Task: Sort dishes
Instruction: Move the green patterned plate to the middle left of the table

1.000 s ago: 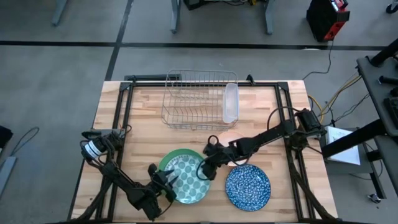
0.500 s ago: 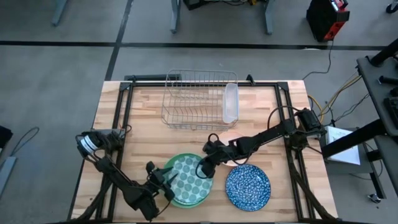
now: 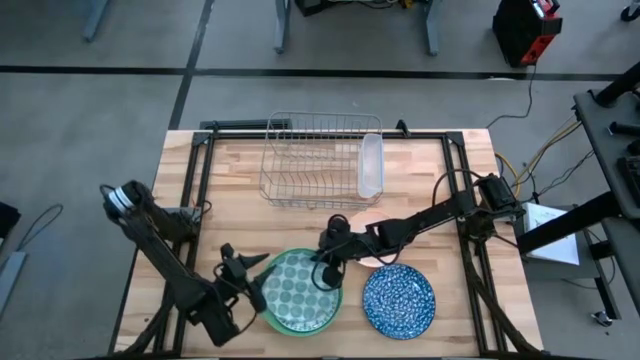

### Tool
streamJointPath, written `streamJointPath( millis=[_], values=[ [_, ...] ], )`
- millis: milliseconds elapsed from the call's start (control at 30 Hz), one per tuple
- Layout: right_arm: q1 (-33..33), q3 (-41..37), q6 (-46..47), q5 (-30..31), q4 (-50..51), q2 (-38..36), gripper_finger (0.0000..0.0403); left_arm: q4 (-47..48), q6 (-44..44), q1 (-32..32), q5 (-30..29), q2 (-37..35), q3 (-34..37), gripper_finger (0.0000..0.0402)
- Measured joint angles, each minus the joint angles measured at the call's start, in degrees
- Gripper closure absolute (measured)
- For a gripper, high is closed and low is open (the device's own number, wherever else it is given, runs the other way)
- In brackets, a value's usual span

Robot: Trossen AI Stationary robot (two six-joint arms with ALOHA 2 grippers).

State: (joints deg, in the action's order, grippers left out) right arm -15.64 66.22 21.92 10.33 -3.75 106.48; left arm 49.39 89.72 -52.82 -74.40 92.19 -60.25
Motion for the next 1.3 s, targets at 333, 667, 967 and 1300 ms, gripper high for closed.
streamJointPath(
  millis=[333,667,967,1300],
  values=[
    [0.0,1.17,-4.43,1.65,0.17,0.0,0.0401,0.0,-10.83,0.0,1.88,-6.18,-0.02,0.0246],
    [0.0,1.18,-9.96,1.86,-2.84,-0.02,0.0401,0.02,-9.39,0.09,6.65,-6.76,-0.02,0.0246],
    [-1.15,3.41,-17.85,6.45,-3.09,-0.02,0.0401,-0.07,-4.6,0.11,14.19,-6.76,0.0,0.0211],
    [-2.21,3.6,-27.1,10.8,-9.33,-0.02,0.0401,-4.08,-5.03,0.11,16.0,-3.84,0.15,0.0165]
  ],
)
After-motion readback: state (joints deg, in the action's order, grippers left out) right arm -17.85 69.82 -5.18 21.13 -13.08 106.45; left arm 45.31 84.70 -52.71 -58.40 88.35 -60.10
